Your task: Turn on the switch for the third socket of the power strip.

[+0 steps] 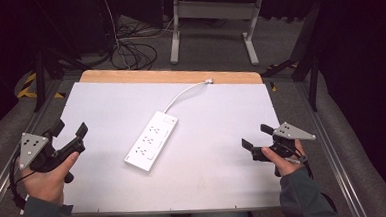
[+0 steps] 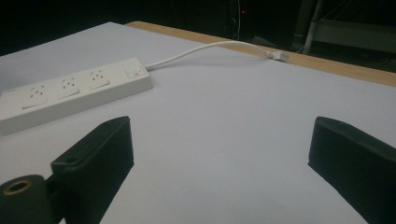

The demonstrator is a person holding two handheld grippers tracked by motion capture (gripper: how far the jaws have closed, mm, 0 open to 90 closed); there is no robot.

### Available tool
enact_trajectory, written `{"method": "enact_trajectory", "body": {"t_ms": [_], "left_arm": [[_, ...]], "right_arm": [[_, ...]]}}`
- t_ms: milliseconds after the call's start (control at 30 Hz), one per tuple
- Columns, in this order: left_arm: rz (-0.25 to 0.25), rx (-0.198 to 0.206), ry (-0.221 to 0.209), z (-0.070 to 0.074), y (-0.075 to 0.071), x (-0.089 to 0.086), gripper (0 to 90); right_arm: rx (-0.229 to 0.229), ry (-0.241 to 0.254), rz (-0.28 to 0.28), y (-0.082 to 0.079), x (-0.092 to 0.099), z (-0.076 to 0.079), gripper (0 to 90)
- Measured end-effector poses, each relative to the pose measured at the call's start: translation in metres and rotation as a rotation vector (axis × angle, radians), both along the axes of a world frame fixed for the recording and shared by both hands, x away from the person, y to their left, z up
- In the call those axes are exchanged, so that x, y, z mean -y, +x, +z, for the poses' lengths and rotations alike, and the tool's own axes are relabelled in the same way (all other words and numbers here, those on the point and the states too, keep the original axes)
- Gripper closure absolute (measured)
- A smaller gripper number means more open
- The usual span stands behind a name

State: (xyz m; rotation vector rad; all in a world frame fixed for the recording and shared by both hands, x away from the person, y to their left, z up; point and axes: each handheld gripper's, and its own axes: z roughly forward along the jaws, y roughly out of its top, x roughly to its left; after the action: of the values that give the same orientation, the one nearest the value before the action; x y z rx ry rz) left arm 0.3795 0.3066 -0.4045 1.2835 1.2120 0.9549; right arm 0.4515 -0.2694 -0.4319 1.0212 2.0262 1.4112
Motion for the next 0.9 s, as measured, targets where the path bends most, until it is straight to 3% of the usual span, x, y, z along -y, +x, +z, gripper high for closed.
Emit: {"method": "enact_trajectory", "body": {"t_ms": [100, 467, 900], "left_arm": [[0.025, -0.004, -0.011, 0.0002, -0.0001, -0.0009, 15.0], [0.019, -0.024, -0.024, 0.0000, 0.0025, -0.0024, 0.9], [-0.016, -0.030, -0.007, -0.0024, 0.0036, -0.0013, 0.2]], "right_arm": [[0.001, -0.004, 0.002, 0.0003, -0.0001, -0.0001, 7.0], [0.002, 0.000, 0.001, 0.0001, 0.0000, 0.0000, 6.9], [0.004, 0.002, 0.009, 0.0002, -0.0002, -0.0001, 4.0]]}}
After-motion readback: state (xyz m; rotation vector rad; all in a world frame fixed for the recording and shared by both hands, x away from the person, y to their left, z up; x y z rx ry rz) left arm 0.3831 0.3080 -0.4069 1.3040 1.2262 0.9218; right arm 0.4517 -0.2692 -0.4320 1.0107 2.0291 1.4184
